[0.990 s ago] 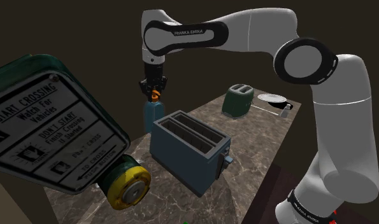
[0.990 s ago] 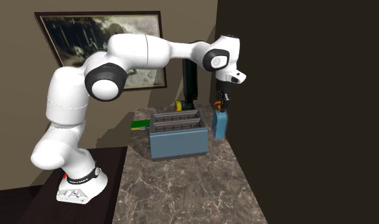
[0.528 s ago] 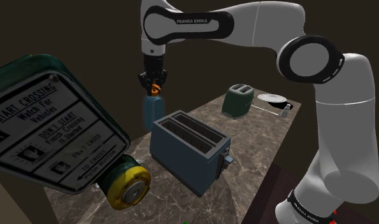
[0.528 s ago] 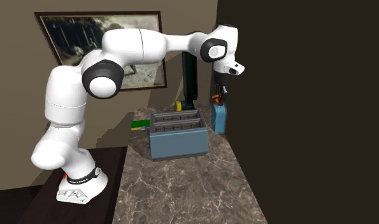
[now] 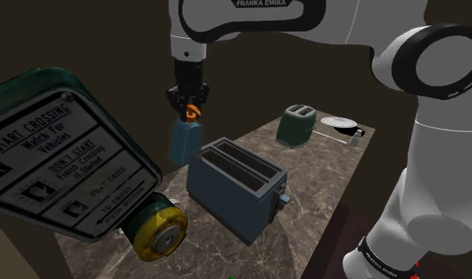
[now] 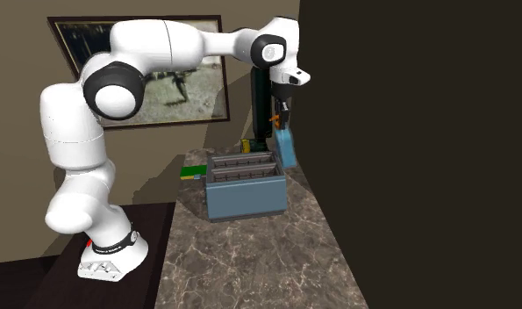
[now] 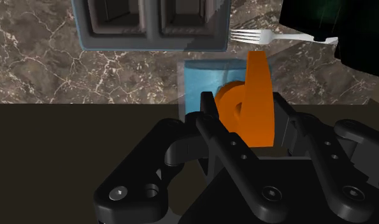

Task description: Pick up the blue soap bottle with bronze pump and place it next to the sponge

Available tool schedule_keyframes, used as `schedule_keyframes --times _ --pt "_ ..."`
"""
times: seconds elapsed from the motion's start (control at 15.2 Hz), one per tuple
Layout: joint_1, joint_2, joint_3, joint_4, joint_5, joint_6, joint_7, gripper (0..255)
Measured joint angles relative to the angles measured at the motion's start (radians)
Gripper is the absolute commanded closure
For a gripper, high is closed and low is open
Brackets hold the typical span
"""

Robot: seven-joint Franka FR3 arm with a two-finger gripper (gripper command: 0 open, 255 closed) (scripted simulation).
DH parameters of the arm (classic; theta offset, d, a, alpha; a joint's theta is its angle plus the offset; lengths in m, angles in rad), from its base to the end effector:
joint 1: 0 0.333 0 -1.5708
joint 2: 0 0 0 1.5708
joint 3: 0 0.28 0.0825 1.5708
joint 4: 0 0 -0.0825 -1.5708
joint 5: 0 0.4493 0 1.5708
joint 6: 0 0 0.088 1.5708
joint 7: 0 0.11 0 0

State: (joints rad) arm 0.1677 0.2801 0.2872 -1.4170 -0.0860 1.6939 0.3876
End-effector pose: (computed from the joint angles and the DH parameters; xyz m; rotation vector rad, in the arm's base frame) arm 0.6402 0.2807 0.5011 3.1367 0.1045 0.0161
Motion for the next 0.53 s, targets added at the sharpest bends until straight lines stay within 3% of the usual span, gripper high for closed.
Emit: schedule_keyframes --times 0.53 --pt "0.073 -0.117 0.058 -0.048 0.023 -0.067 0.130 255"
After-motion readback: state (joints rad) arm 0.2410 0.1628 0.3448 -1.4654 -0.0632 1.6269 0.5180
